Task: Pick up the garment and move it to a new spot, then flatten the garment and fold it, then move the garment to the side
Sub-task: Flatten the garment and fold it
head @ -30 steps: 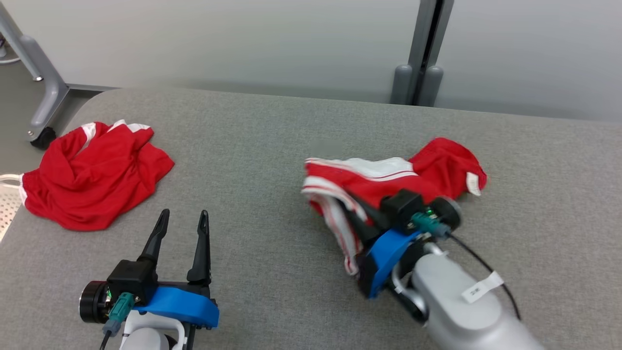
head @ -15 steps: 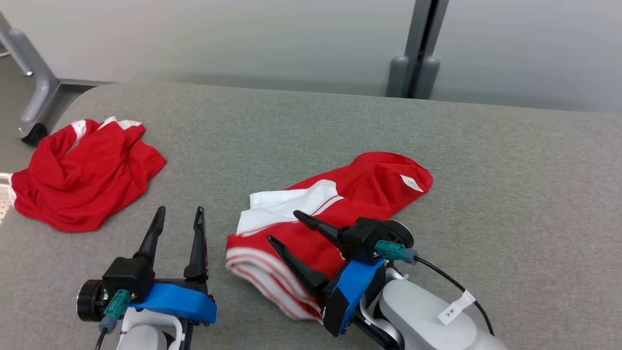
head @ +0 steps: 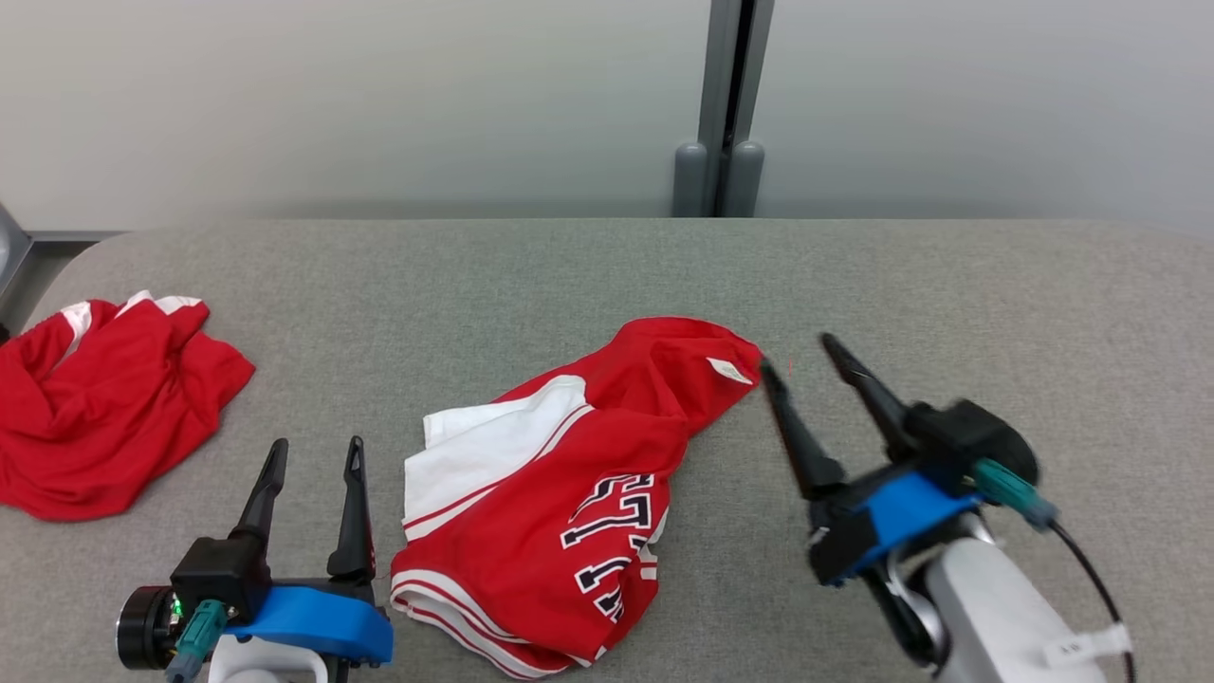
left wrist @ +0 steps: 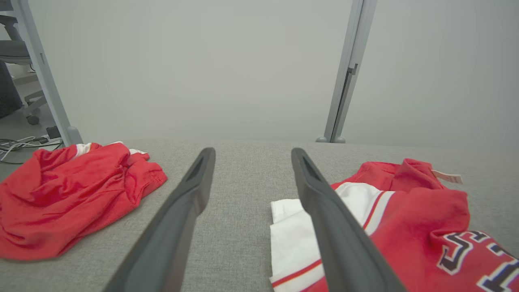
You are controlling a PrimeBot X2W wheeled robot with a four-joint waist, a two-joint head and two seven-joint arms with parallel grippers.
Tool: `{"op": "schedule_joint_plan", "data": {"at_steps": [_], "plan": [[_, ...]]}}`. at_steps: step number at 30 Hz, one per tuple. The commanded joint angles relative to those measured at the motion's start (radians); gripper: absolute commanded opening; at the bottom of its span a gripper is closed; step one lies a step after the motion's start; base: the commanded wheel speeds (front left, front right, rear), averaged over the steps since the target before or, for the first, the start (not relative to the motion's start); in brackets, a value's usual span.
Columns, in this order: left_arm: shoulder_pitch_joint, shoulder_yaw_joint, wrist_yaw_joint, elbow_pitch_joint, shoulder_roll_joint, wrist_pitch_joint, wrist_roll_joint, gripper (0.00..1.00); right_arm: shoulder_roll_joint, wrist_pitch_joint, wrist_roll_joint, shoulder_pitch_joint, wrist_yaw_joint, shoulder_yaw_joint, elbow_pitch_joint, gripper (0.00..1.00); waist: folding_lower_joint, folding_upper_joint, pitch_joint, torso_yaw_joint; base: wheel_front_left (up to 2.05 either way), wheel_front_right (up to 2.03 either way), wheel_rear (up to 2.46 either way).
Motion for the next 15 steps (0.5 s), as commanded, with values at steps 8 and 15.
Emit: {"op": "schedule_joint_plan", "data": {"at_steps": [8,15], "plan": [[0.028,0.02,-0.001,-0.011,0.009,-0.003,0.014,1.0,0.013,-0.004,-0.095,0.199,0.0,-0.232,-0.117,1.0,0.0,0.0001,-0.018,-0.017,0.0,0.0,0.0],[0.044,0.023,-0.001,-0.007,0.008,-0.003,0.024,1.0,0.039,-0.004,-0.134,0.305,0.0,-0.284,-0.15,1.0,0.0,0.0001,-0.033,-0.021,0.0,0.0,0.0]]}}
